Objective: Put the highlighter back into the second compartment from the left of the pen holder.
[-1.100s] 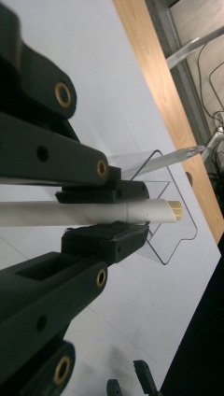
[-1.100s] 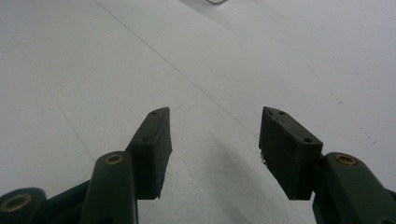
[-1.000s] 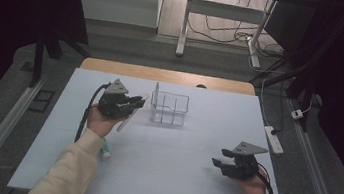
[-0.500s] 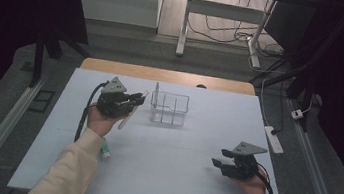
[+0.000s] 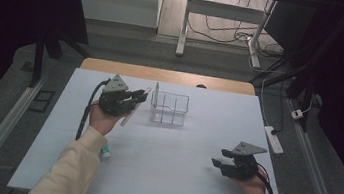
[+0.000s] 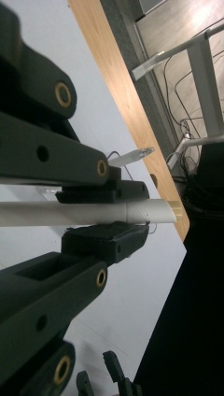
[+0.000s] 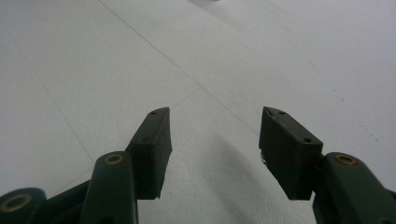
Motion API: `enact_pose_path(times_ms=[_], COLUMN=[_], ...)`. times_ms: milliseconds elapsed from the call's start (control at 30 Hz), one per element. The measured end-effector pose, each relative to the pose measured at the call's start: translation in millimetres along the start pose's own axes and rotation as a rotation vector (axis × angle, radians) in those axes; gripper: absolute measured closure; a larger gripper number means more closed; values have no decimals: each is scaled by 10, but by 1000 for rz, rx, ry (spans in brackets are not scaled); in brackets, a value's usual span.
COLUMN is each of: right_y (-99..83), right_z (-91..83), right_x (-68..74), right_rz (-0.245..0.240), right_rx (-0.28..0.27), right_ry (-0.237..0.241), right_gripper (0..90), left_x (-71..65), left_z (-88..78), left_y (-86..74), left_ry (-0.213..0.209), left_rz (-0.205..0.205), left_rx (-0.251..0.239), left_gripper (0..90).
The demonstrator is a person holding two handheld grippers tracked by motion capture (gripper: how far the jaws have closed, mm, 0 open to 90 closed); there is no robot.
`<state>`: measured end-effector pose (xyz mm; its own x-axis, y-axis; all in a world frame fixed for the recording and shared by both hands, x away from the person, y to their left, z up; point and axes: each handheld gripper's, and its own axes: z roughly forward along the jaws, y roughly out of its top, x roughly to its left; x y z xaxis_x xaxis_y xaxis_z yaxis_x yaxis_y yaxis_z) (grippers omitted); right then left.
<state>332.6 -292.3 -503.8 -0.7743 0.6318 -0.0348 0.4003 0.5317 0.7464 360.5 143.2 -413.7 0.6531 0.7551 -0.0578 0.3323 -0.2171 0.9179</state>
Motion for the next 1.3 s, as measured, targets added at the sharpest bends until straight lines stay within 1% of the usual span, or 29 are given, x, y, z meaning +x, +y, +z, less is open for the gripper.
enact_pose_path(times_ms=[233, 333, 433, 633, 1067, 1200, 1300], right_y=[1, 0, -1, -3, -2, -3, -3], right_z=[-3, -1, 2, 8, 5, 8, 10], right_x=[0, -1, -1, -1, 0, 4, 5], right_rz=[0, -1, -2, -7, -5, -6, -6], right_rx=[-1, 0, 0, 2, 0, 4, 5], right_ry=[0, 0, 1, -2, -3, -2, -2], right_gripper=[429, 430, 429, 424, 425, 425, 425], left_x=[-15, -20, -24, -43, -39, -44, -41], left_z=[33, 46, 67, 101, 134, 158, 185], left_y=[59, 82, 107, 148, 243, 258, 255], left_ry=[-12, -10, -13, -14, 4, 5, 1], left_rz=[-7, -8, -8, -1, 12, 17, 13], left_rx=[-10, -12, -4, -7, -12, -12, -10], left_gripper=[787, 787, 787, 787, 787, 787, 787])
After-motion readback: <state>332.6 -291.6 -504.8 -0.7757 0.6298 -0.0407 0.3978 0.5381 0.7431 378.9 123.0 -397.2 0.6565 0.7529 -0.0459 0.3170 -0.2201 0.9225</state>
